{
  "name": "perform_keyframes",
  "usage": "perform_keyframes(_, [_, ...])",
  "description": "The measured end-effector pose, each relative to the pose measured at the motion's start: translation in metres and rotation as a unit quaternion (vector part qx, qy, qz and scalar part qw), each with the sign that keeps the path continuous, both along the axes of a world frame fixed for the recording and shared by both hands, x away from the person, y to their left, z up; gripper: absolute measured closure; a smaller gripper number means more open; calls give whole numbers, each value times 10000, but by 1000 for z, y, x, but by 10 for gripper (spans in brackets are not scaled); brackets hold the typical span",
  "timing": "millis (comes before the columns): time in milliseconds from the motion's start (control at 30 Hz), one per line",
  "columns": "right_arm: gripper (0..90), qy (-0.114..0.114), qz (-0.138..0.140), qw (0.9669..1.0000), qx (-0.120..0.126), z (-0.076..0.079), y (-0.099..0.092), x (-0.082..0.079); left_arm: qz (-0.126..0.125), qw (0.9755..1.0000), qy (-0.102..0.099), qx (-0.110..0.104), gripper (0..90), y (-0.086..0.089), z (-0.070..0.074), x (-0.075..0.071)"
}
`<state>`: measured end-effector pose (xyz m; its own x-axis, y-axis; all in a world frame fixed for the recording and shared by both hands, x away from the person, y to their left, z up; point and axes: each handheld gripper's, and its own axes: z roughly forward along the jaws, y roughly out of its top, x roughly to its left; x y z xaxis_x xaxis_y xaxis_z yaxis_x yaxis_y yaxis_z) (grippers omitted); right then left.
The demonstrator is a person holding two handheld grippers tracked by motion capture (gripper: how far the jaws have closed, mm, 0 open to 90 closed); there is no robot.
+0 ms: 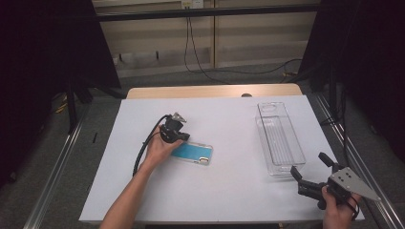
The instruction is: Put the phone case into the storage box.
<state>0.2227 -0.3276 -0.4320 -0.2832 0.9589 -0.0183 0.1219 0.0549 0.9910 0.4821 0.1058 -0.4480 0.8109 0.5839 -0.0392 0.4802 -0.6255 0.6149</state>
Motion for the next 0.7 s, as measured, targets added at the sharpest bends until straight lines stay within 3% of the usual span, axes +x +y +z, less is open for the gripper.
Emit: perform_keyframes(700, [0, 0, -8, 10000, -10, 0, 0, -1, -14, 10000, -25, -15, 900, 4, 0, -7])
